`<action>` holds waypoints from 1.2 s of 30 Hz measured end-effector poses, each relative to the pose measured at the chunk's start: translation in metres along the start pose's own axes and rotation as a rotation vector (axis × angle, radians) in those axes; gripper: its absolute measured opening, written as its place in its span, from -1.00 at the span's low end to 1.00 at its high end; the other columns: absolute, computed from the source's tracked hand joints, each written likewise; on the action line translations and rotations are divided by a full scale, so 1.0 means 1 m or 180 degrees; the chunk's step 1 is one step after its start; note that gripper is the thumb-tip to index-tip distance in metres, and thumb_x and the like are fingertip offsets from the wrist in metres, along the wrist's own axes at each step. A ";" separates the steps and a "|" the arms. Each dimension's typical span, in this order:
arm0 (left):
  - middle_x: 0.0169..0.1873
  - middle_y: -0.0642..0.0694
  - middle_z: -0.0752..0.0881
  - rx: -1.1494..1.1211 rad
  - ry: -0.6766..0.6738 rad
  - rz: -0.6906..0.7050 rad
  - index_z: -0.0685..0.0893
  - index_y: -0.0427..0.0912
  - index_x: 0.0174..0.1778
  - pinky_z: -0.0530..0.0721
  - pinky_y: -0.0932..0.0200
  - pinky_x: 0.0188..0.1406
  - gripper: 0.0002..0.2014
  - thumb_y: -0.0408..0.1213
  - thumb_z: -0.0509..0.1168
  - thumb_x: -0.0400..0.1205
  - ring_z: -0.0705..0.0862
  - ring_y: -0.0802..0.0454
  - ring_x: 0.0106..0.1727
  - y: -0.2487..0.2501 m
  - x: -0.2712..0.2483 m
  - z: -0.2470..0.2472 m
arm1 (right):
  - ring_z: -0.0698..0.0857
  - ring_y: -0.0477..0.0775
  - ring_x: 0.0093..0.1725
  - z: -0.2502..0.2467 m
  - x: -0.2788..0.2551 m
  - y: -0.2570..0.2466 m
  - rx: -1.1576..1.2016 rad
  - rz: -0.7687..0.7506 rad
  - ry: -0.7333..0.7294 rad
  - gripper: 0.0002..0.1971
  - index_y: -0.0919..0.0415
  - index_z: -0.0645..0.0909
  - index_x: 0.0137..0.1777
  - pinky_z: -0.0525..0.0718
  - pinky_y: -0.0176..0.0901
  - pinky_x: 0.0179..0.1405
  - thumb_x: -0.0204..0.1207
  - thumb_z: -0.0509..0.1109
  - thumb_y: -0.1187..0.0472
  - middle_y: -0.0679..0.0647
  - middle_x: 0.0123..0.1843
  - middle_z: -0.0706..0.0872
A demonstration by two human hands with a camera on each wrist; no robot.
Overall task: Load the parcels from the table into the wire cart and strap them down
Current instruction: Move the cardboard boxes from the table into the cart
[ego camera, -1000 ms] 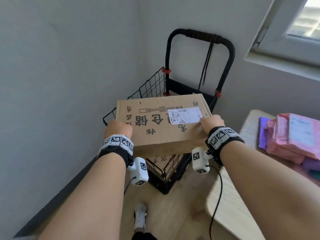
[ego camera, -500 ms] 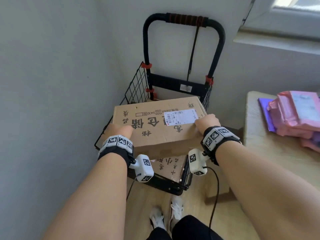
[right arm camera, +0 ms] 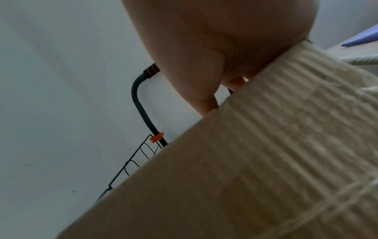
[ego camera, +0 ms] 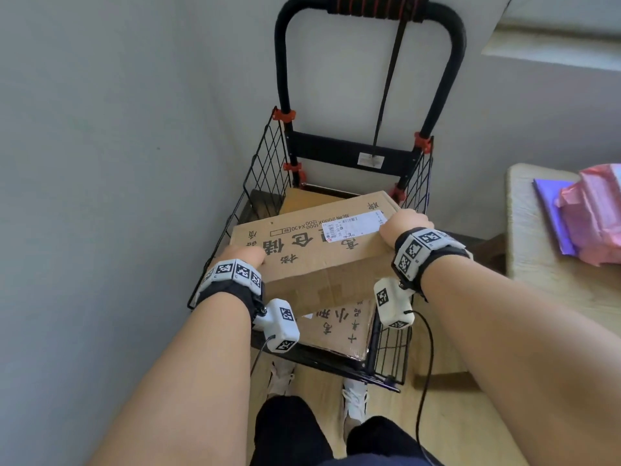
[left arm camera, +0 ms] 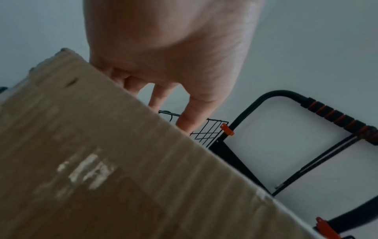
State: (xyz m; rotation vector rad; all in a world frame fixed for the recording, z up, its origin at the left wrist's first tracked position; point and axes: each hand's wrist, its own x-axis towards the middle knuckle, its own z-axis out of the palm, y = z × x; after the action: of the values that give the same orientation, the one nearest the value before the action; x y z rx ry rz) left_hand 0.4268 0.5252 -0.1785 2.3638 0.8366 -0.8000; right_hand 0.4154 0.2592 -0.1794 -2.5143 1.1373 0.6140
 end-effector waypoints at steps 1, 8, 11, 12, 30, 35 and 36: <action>-0.26 -0.18 0.57 0.0143 -0.0053 0.0083 0.38 -0.19 -0.39 0.59 0.06 0.20 -0.72 -0.24 0.29 0.58 0.63 -0.14 -0.02 0.004 0.010 0.001 | 0.67 0.21 -0.09 0.004 0.003 -0.003 -0.0051 0.0084 -0.0015 -0.72 0.24 0.64 0.15 0.66 -0.02 -0.05 0.57 0.29 0.08 0.19 -0.05 0.67; -0.28 -0.15 0.53 0.1889 -0.0744 0.0700 0.49 -0.24 -0.21 0.49 0.17 -0.07 -0.80 -0.25 0.12 0.69 0.54 -0.05 -0.21 0.030 0.061 -0.004 | 0.67 0.24 0.10 0.037 0.011 -0.012 -0.0046 0.0737 -0.0181 -0.67 0.26 0.62 0.22 0.65 0.06 0.18 0.56 0.27 0.09 0.23 0.11 0.67; -0.24 -0.24 0.56 0.2345 -0.1119 0.0859 0.55 -0.23 0.03 0.55 0.01 0.28 -0.82 -0.28 0.05 0.74 0.58 -0.10 0.01 0.037 0.078 0.004 | 0.64 0.25 0.18 0.062 0.010 -0.004 -0.0002 0.1099 -0.0225 -0.66 0.27 0.61 0.26 0.60 0.05 0.22 0.59 0.24 0.12 0.24 0.21 0.66; -0.19 -0.27 0.58 0.2459 -0.1249 0.0873 0.56 -0.23 0.13 0.48 -0.04 0.39 -0.78 -0.29 0.03 0.75 0.60 -0.14 0.08 0.039 0.082 0.007 | 0.64 0.25 0.19 0.071 0.008 0.000 0.0026 0.1194 -0.0249 -0.66 0.27 0.60 0.27 0.59 0.05 0.22 0.59 0.24 0.12 0.24 0.21 0.65; -0.40 -0.10 0.48 0.3453 -0.1473 0.1385 0.56 -0.29 -0.23 0.59 0.41 -0.48 -0.79 -0.32 0.16 0.70 0.56 -0.04 -0.32 0.006 0.169 0.076 | 0.63 0.16 -0.17 0.215 0.027 0.039 0.0522 0.1806 -0.1046 -0.72 0.32 0.60 0.14 0.47 -0.12 -0.48 0.49 0.35 0.19 0.22 0.08 0.70; -0.43 -0.05 0.46 0.4011 -0.1521 0.1413 0.54 -0.23 -0.12 0.47 0.18 -0.21 -0.87 -0.33 0.15 0.72 0.54 -0.07 -0.21 -0.002 0.180 0.095 | 0.70 0.22 0.08 0.242 0.043 0.041 0.0395 0.1927 -0.1110 -0.74 0.31 0.58 0.05 0.68 0.00 0.13 0.44 0.31 0.16 0.19 0.02 0.70; -0.40 -0.06 0.47 0.4036 -0.1587 0.1336 0.56 -0.25 -0.04 0.46 0.19 -0.14 -0.88 -0.32 0.14 0.73 0.53 -0.08 -0.14 -0.002 0.182 0.099 | 0.71 0.21 0.06 0.246 0.044 0.042 0.0369 0.1901 -0.1147 -0.78 0.30 0.59 -0.01 0.68 0.00 0.13 0.45 0.29 0.17 0.18 -0.01 0.71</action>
State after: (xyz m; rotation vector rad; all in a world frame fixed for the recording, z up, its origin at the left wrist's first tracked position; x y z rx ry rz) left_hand 0.5062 0.5362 -0.3694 2.8525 -0.5853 -1.9765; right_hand 0.3475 0.3139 -0.4170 -1.8439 1.7131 1.0584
